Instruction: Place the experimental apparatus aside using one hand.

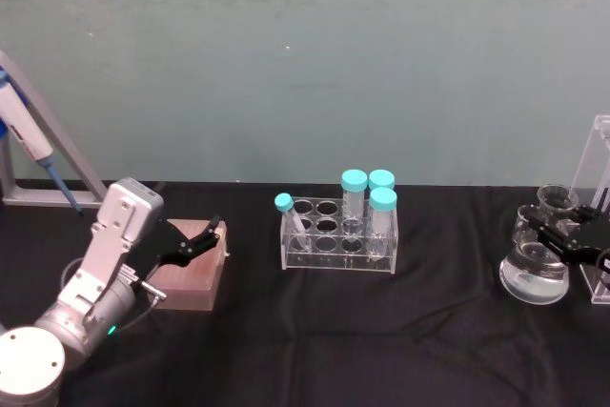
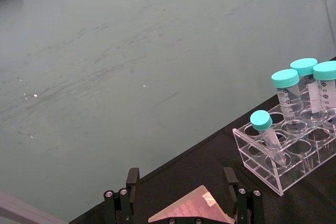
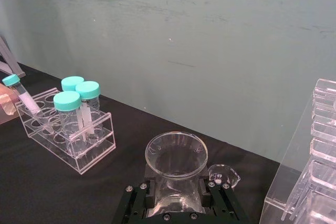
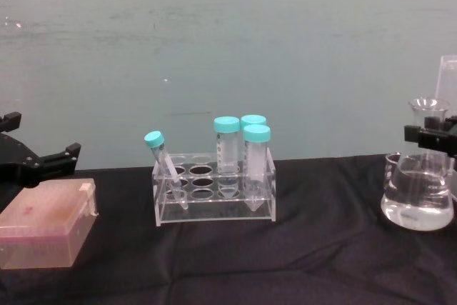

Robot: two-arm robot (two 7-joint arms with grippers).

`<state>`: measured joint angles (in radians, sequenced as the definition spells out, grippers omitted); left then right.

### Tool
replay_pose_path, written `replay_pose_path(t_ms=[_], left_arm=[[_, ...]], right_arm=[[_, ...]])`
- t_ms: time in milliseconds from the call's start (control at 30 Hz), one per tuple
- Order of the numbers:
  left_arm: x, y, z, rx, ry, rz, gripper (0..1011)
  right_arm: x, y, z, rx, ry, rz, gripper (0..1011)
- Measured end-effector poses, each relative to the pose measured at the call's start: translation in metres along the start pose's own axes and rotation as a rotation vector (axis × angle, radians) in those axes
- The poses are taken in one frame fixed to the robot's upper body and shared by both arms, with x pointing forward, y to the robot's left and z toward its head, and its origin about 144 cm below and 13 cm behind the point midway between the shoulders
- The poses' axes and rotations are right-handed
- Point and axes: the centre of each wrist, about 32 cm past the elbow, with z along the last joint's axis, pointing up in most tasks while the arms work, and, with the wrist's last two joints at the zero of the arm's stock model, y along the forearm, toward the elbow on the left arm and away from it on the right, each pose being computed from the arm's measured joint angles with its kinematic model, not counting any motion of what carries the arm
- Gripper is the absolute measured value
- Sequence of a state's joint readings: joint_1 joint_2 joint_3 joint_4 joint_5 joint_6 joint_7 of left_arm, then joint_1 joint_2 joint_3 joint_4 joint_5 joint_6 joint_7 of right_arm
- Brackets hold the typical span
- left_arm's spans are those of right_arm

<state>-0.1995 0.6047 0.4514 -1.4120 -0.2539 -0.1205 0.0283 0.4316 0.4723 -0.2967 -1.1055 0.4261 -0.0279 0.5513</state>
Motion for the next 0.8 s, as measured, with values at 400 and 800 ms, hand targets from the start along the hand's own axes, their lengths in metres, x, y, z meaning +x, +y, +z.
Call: replay_pose_path(t_ms=[400, 800], left_arm=[[0.0, 0.0, 0.0, 0.0, 0.0, 0.0, 1000], [0.0, 0.0, 0.0, 0.0, 0.0, 0.0, 1000]], right_arm=[[0.0007, -0.0026, -0.0002, -0.011, 0.001, -0.006, 457], [0.0016, -0.0019, -0.0026, -0.028, 0.024, -0.001, 457]])
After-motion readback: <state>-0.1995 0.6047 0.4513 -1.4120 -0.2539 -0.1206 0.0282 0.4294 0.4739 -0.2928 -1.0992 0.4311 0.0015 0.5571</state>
